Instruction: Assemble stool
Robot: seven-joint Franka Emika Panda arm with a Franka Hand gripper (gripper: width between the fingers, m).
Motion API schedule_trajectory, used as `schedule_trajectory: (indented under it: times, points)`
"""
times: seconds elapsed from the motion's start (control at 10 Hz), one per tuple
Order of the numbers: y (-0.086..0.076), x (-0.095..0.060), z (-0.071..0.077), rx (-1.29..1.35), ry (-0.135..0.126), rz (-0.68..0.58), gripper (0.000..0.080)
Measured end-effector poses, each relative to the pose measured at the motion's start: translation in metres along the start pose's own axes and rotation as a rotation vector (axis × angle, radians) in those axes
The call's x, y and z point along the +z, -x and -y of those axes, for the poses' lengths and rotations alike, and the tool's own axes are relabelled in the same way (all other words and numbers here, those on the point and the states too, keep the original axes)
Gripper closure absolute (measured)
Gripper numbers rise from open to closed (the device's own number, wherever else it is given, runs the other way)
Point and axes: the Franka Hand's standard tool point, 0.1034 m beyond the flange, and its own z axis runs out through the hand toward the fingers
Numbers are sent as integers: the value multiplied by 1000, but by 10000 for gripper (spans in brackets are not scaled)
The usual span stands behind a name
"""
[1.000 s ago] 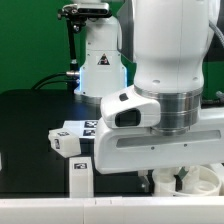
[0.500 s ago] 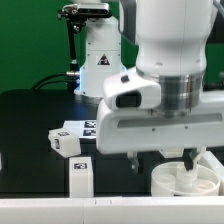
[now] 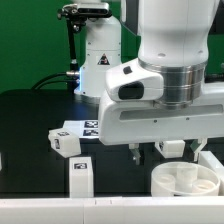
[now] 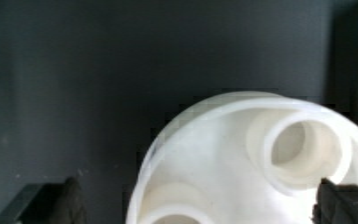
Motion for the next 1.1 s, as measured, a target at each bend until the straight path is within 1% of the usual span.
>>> schedule_trajectory:
  times: [0.1,0.2,0.4,0.5,0.6,0.7,0.8,0.9,1.0,1.1]
  points:
    - [10,-1,11,18,0,23,150]
    - [29,-2,19,11,0,98,150]
    - [54,-3,32,-16,1,189,150]
    - [59,-2,34,-21,3,237,150]
    - [64,-1,32,-19,4,342,150]
    - [65,0,32,-19,4,442,150]
    - [59,3,34,-20,4,468,150]
    - [78,8,40,13,22,561,150]
    - [96,20,49,-8,32,676,150]
    - [99,26,55,-29,52,744,150]
